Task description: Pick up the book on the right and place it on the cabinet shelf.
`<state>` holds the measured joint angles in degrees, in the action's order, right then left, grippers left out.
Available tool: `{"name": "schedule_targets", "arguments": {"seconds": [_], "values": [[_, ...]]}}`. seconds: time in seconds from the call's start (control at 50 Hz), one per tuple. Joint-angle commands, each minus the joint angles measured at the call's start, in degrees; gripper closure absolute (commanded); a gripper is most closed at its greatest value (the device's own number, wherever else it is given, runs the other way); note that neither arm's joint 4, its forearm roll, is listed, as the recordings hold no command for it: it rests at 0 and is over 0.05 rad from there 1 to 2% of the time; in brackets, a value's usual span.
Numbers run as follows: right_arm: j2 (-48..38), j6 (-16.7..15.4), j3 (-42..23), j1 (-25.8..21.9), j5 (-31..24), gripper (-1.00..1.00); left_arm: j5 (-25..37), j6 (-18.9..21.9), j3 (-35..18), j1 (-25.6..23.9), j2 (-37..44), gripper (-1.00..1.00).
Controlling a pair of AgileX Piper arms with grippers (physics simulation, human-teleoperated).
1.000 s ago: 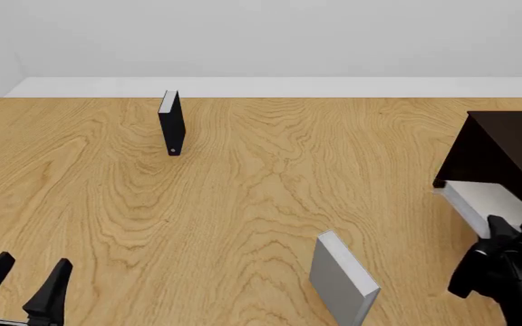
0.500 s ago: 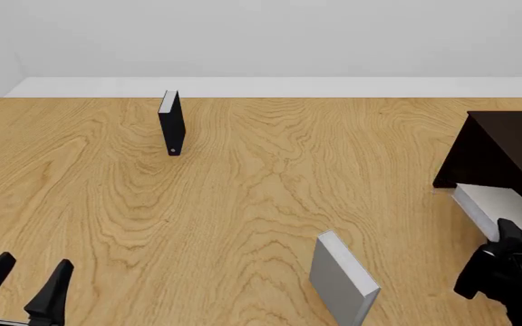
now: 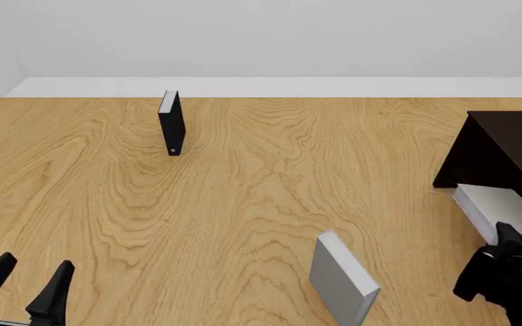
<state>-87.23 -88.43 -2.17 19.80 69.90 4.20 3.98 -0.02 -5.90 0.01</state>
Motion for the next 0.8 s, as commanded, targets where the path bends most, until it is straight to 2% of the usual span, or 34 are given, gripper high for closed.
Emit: {"name": "schedule_targets", "arguments": {"seconds": [0.02, 0.8], "values": [[0.8, 6.2, 0.6, 1.8, 0.0, 1.00, 0.3, 1.3, 0.0, -0.5, 0.0, -1.00], [-0.7, 6.8, 1.3, 2.9, 0.0, 1.00, 0.5, 1.8, 0.0, -1.0, 0.1, -1.00]]}}
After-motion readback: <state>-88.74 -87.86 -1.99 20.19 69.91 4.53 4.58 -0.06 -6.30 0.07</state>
